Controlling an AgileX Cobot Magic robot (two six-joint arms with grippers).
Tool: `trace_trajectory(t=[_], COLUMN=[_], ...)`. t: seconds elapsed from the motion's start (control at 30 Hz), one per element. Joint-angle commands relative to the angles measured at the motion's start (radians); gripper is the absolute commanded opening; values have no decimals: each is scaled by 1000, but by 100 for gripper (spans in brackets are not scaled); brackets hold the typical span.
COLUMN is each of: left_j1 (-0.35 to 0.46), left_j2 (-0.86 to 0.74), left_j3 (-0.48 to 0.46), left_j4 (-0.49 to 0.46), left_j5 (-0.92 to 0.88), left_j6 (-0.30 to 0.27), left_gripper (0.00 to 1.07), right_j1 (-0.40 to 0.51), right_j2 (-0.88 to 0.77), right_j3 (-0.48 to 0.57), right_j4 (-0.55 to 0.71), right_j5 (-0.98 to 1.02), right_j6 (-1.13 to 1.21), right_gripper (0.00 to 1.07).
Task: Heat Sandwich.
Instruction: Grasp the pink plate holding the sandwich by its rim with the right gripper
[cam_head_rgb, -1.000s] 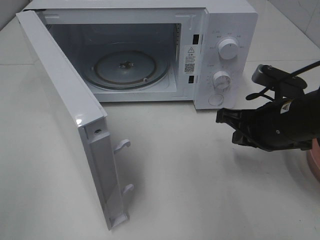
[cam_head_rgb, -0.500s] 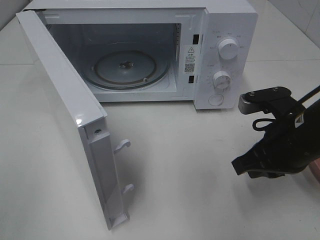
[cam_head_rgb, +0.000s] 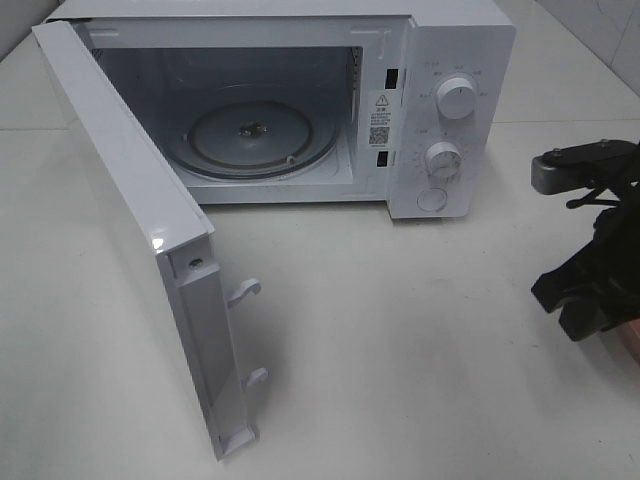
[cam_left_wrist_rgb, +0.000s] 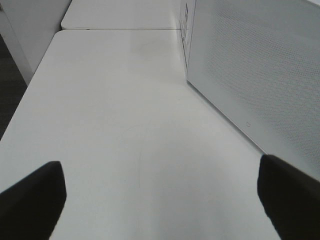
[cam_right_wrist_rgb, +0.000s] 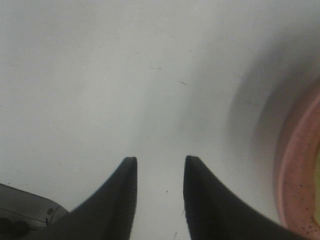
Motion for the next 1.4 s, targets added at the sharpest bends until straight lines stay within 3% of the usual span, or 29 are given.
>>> trace_trajectory(t=[0.03, 0.1, 0.13, 0.17, 0.23, 0.33, 0.7, 0.97, 1.4], left_j1=[-4, -4, -4, -4, -4, -4, -4, -4, -4], left_j2=[-26, -26, -26, -26, -26, -26, -26, -26, -26], left_j3=[3, 3, 3, 3, 3, 3, 3, 3, 3], left_j4=[-1, -1, -1, -1, -1, -1, -1, -1, -1], left_j5=[-6, -6, -6, -6, -6, -6, -6, -6, -6], left_j6=[0, 0, 0, 0, 0, 0, 0, 0, 0], left_gripper=[98, 98, 98, 98, 98, 98, 98, 98, 98], right_j1=[-56, -76, -76, -95, -114, -142, -226, -226, -226], right_j2=[-9, -9, -9, -9, -8, -5, 125, 184, 296], right_j3=[-45, -70, -70, -87, -98, -99, -118, -119, -119], right_j4=[-40, -53, -53, -53, -62, -84, -111, -199, -201], right_j5=[60, 74, 74, 75, 75, 64, 41, 16, -35], right_j6=[15, 14, 14, 13, 7, 6, 27, 98, 116], right_gripper=[51, 65, 65, 81, 93, 104, 100, 99, 96])
